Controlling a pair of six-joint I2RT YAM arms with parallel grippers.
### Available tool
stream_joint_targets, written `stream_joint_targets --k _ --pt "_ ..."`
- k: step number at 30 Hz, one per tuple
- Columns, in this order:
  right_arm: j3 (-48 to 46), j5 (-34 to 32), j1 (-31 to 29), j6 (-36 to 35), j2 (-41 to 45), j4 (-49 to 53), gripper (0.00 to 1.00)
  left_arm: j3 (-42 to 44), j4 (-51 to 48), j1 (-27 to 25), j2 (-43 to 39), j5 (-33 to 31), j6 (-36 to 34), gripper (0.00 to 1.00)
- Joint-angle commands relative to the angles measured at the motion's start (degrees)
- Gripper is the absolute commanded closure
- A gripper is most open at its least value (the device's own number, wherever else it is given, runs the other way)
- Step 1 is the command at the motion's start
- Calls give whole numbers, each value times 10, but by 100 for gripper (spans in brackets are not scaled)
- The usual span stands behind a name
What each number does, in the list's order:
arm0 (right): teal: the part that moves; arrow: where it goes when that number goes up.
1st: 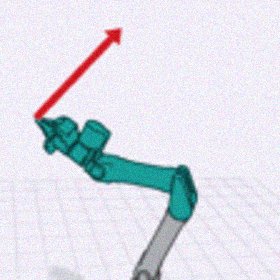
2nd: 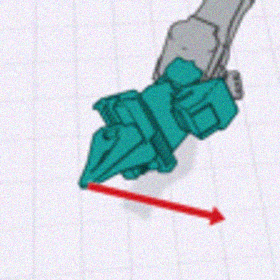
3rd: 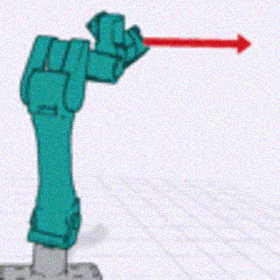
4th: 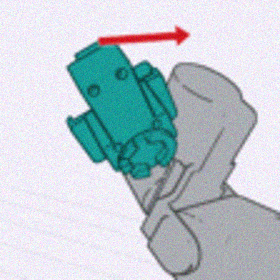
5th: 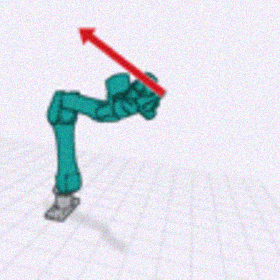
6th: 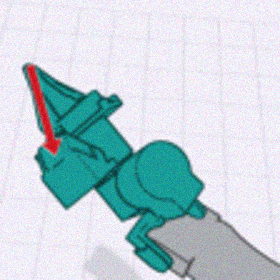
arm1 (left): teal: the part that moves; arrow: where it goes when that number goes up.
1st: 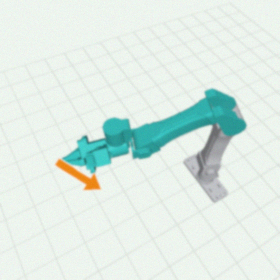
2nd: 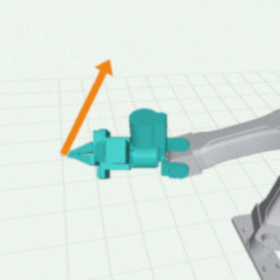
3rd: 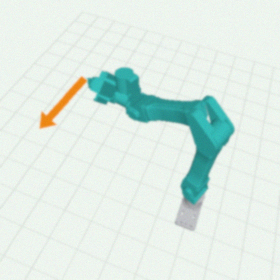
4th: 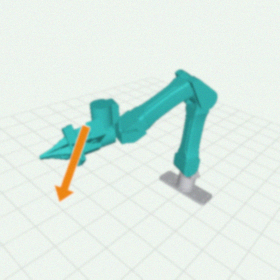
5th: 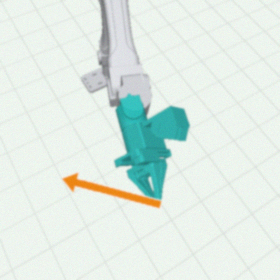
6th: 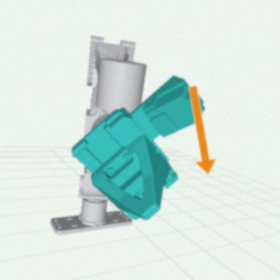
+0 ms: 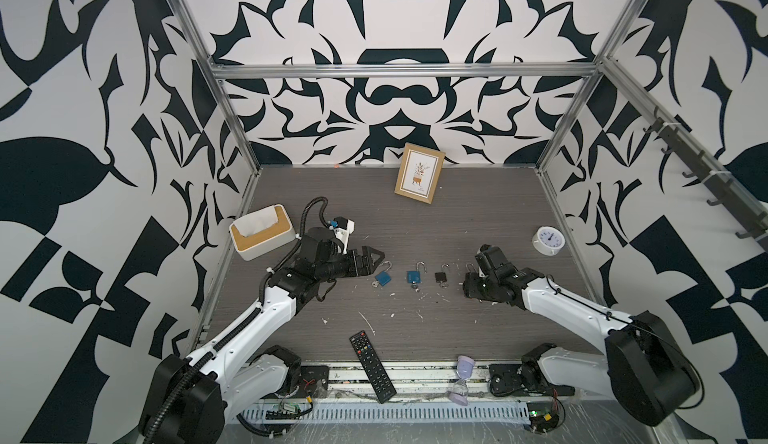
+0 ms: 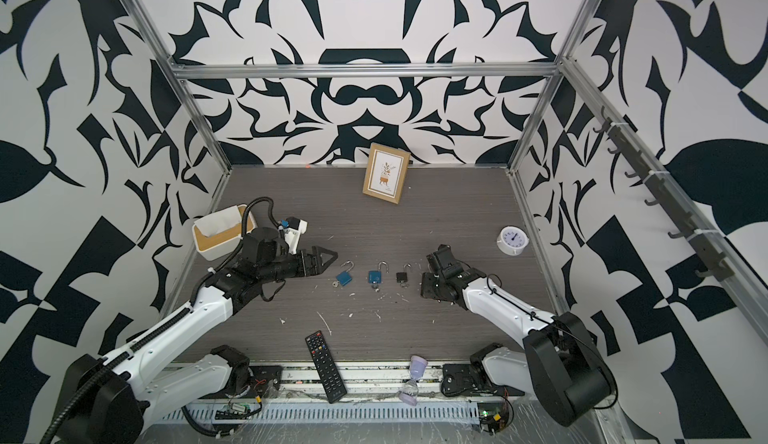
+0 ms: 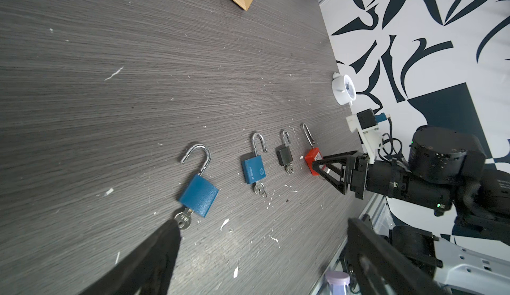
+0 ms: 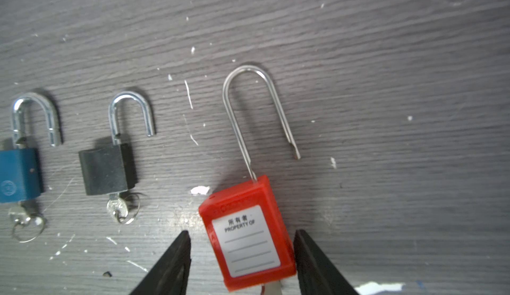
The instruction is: Lock with the key
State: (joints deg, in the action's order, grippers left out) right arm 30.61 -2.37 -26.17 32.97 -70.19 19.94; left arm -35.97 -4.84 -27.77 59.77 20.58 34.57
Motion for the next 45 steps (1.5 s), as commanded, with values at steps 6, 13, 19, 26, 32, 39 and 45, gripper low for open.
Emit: stream_joint_targets --k 6,13,19,26,32,39,45 --pt "38 -105 -49 25 -42 36 41 9 22 -3 10 -4 2 3" --pt "72 -160 -75 23 -74 60 41 14 30 -5 9 -4 1 2" --pt "81 -162 -79 17 -87 67 50 18 31 -5 14 -5 1 3" --pt "71 -152 -80 17 -84 65 51 18 33 -5 15 -2 1 3" --pt "70 -145 -80 22 -91 62 49 19 35 -5 23 1 2 2" --pt "78 -142 -80 21 -111 61 48 21 35 -5 21 0 2 2" --pt "79 -136 -80 18 -116 58 48 20 35 -5 24 0 3 3"
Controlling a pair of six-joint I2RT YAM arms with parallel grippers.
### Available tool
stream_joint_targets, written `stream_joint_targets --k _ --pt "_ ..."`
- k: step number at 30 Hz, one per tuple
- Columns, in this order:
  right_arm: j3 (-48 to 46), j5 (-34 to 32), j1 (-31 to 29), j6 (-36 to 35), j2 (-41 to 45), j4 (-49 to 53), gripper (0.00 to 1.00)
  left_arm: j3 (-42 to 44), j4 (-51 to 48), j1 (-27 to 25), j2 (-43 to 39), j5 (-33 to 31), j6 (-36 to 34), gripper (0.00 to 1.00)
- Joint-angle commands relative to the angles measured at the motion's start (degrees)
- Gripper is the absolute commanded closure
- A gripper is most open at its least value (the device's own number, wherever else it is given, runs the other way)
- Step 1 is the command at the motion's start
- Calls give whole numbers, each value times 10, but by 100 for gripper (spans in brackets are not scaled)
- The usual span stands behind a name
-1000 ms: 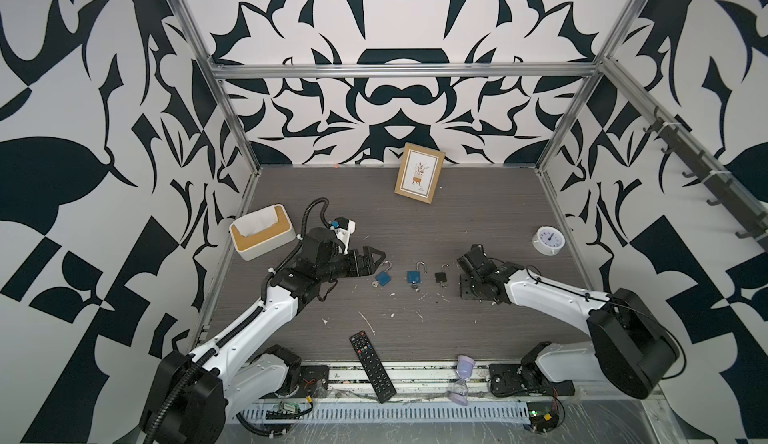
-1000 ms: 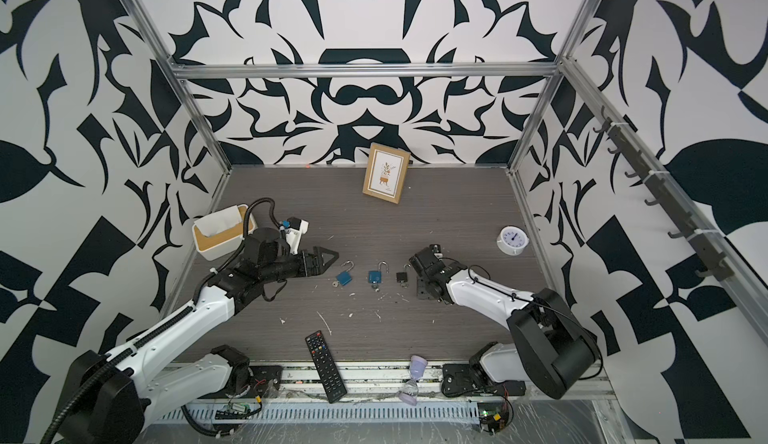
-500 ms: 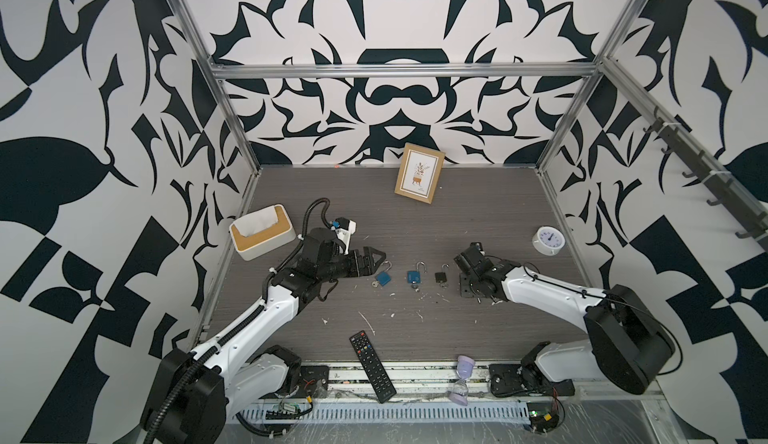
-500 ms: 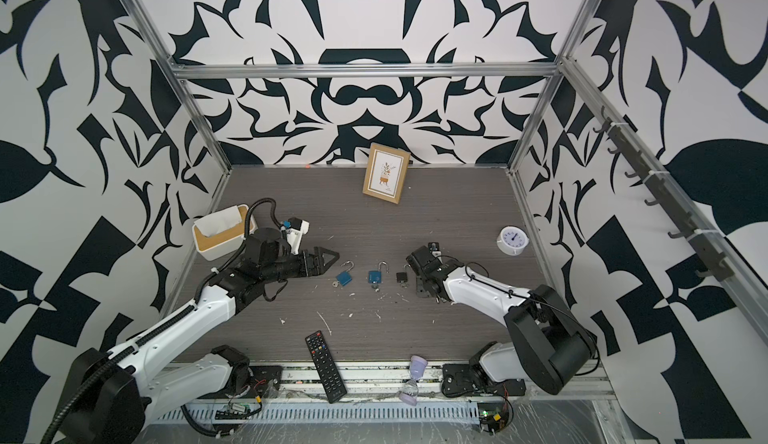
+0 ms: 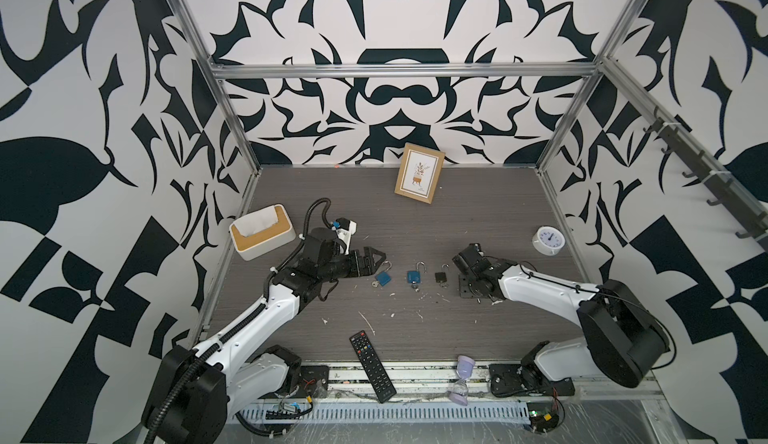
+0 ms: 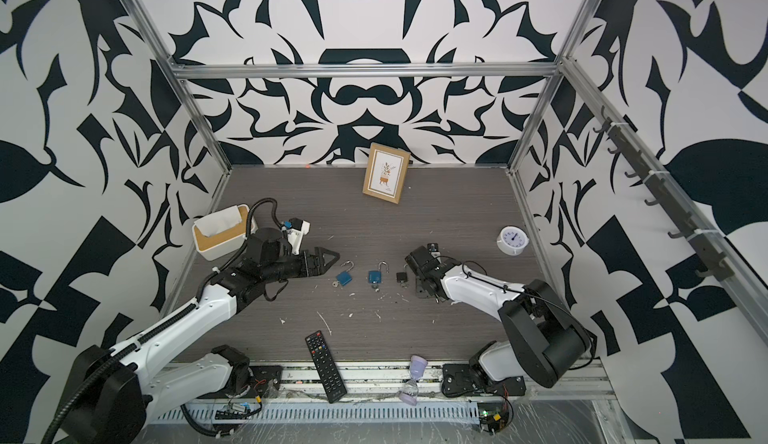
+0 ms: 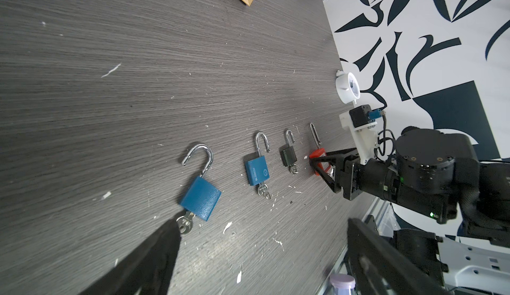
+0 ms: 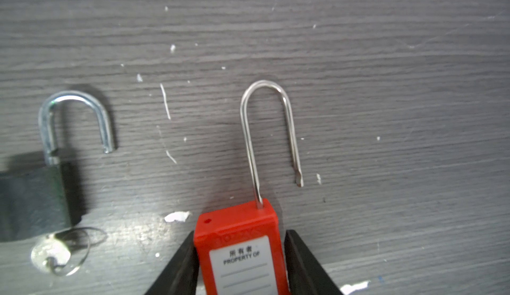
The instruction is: Lock with the key
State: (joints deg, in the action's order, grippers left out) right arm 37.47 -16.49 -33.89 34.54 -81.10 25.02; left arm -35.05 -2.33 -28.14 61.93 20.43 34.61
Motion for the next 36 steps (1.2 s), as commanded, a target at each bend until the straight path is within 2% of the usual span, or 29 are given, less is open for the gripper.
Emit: stream_joint_targets --k 1,5,8,14,21,29,33,36 --pt "10 8 -3 2 -8 8 48 11 11 -1 4 1 3 3" --pt "9 16 -3 2 -5 7 51 9 13 -1 9 4 3 4" --pt "4 23 -5 1 3 4 56 8 13 -1 12 7 3 5" --pt "-1 20 -10 2 27 9 58 7 14 -2 17 4 1 7" --pt "24 26 -24 -42 71 25 71 4 18 -1 25 4 3 8" --pt "93 158 -71 -106 108 7 76 -8 61 -3 60 34 40 10" --pt "118 283 -86 -121 113 -36 76 -12 101 -10 85 55 61 10" --pt "146 319 -101 -127 109 -38 76 -11 135 -10 101 77 73 10"
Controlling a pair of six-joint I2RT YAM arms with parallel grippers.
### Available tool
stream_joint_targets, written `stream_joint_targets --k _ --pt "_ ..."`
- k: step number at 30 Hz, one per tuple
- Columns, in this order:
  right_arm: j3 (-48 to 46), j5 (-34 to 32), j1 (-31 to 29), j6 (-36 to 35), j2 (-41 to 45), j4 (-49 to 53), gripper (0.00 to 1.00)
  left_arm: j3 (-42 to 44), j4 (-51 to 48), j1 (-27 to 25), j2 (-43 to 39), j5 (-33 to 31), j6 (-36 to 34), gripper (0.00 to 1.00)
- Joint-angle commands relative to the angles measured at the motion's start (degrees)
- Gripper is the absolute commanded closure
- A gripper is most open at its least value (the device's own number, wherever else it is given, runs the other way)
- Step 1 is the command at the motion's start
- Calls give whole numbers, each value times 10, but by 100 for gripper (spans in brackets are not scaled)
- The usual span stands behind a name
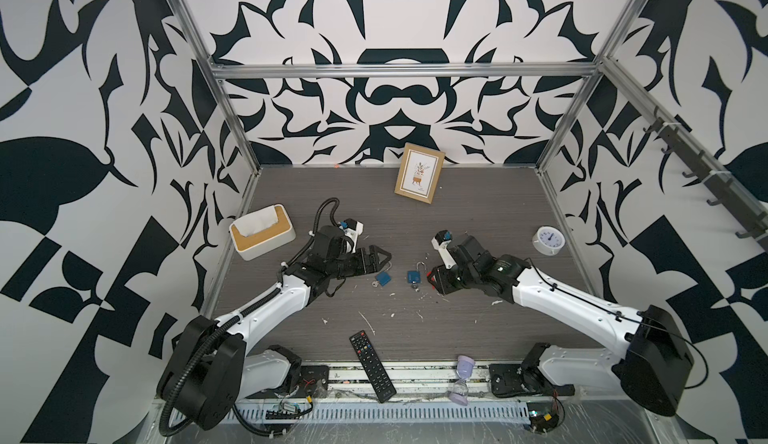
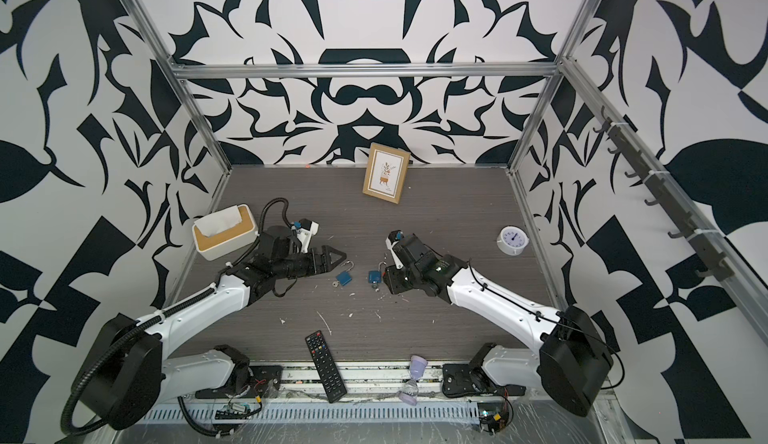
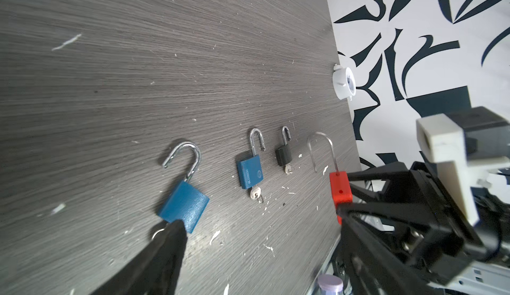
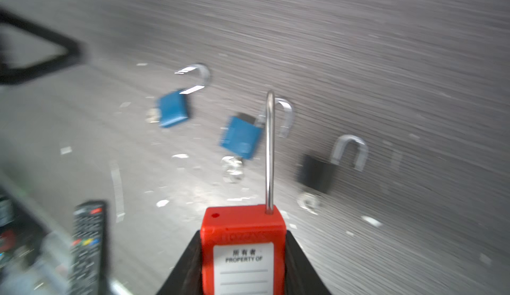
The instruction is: Lock with the key
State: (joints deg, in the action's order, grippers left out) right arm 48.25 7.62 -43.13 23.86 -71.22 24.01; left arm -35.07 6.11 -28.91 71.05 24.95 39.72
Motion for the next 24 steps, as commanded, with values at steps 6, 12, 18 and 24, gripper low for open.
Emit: stream_joint_targets --k 6,12,18,24 --pt "65 150 -20 -21 -10 -41 77 37 296 -2 71 126 117 9" --pt "77 152 -36 -13 -29 -50 76 51 499 -2 154 174 204 10" --pt "85 143 -37 -9 -37 -52 75 53 671 -2 224 214 296 21" --pt "95 141 -37 -7 -41 -61 74 68 701 -3 237 226 309 25"
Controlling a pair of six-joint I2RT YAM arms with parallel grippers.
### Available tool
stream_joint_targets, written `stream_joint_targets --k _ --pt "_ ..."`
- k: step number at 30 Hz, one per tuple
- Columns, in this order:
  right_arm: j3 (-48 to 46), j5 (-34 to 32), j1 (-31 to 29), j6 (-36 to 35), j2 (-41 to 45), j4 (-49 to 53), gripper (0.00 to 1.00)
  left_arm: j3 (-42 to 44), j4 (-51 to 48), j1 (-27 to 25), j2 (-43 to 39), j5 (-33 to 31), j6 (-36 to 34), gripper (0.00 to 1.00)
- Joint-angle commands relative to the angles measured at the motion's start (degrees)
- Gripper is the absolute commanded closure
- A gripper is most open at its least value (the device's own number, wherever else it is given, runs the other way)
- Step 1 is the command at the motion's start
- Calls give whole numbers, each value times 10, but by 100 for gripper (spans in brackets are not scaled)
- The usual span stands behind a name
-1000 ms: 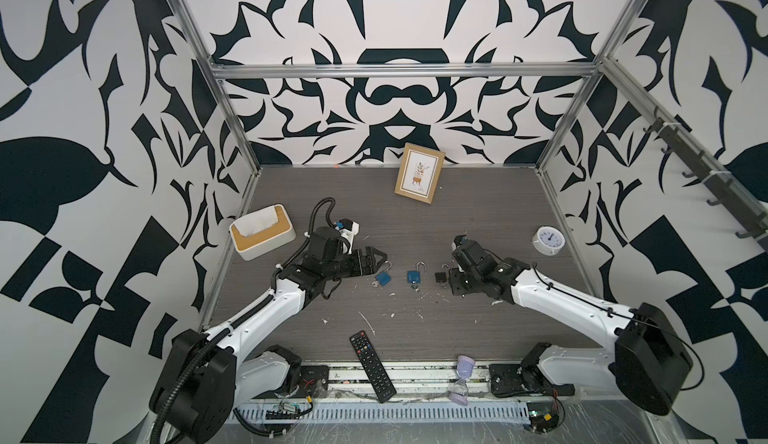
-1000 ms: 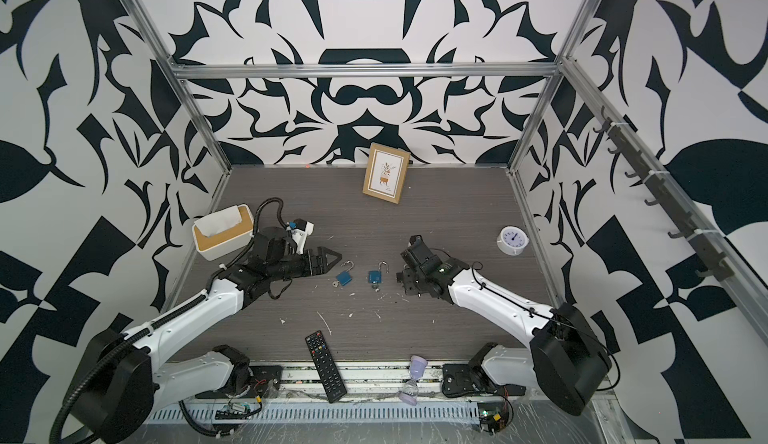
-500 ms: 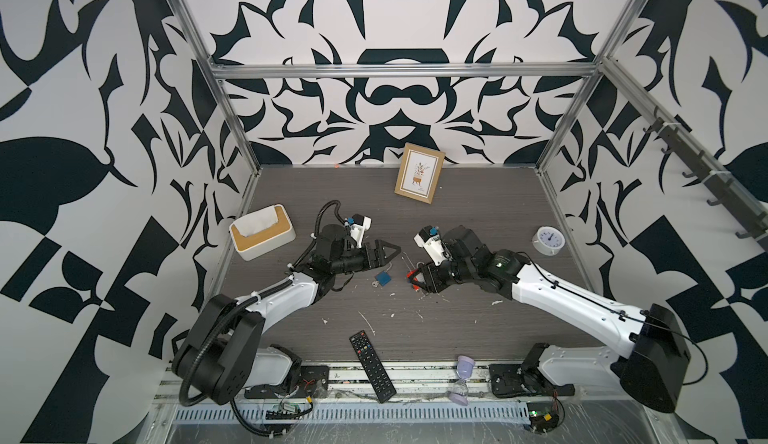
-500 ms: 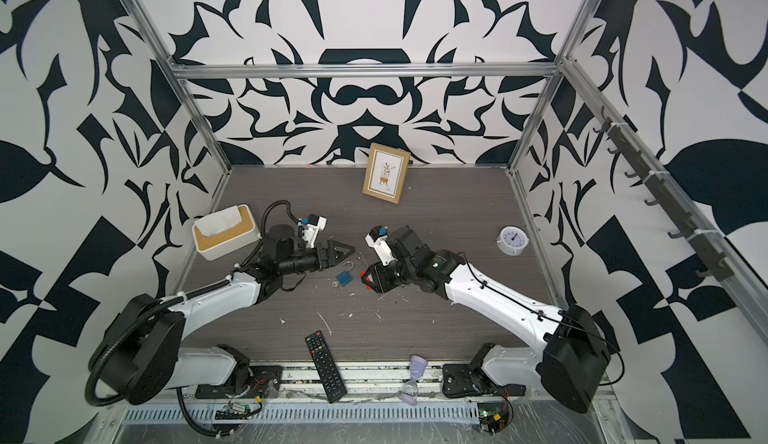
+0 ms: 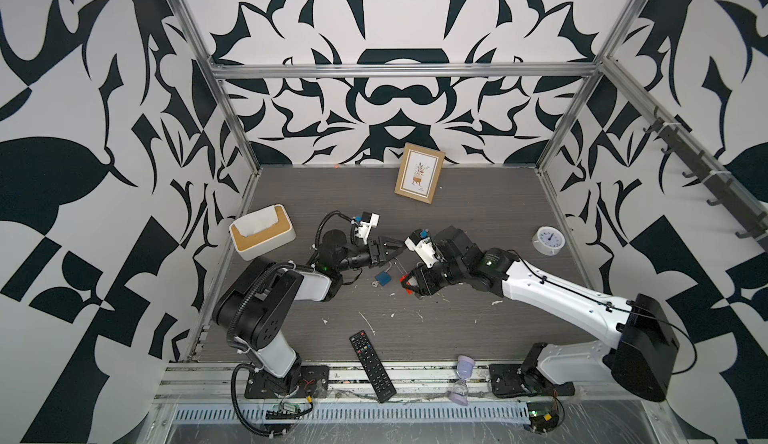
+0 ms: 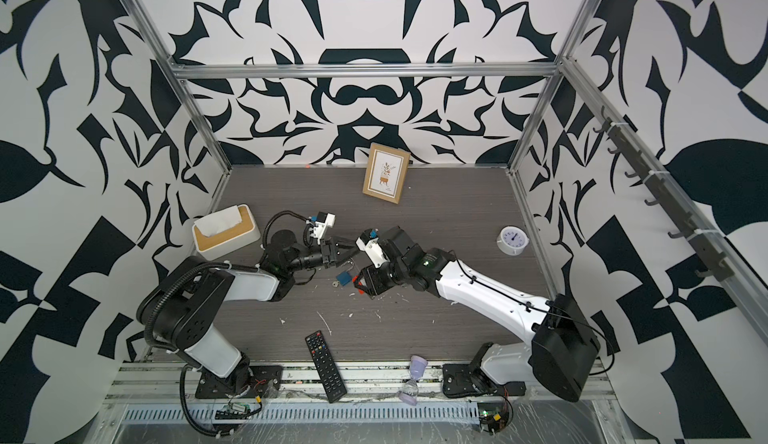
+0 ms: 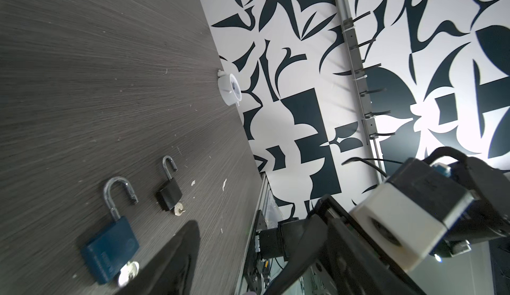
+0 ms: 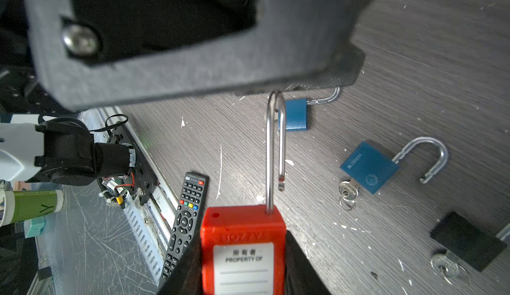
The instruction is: Lock with the key
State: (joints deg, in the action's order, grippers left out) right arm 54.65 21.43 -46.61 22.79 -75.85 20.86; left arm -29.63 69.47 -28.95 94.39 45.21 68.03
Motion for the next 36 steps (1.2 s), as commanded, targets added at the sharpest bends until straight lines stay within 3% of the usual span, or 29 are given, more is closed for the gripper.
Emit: stream_joint_targets --k 1,8,25,28,30,36 --pt "32 4 -2 2 4 -33 74 16 67 -2 1 26 26 26" --pt "40 -16 -1 7 -5 -39 74 18 66 -2 -9 34 27 32" --pt "43 -58 -1 4 -21 -31 73 11 52 -2 0 33 27 56" --pt "46 -63 -1 4 -22 -36 72 9 35 -2 1 33 21 63" --pt "48 -66 -1 4 -22 -36 72 5 11 -3 -5 33 10 73" --pt "49 -69 -2 1 -20 -36 70 -14 -148 -12 -59 9 -72 95"
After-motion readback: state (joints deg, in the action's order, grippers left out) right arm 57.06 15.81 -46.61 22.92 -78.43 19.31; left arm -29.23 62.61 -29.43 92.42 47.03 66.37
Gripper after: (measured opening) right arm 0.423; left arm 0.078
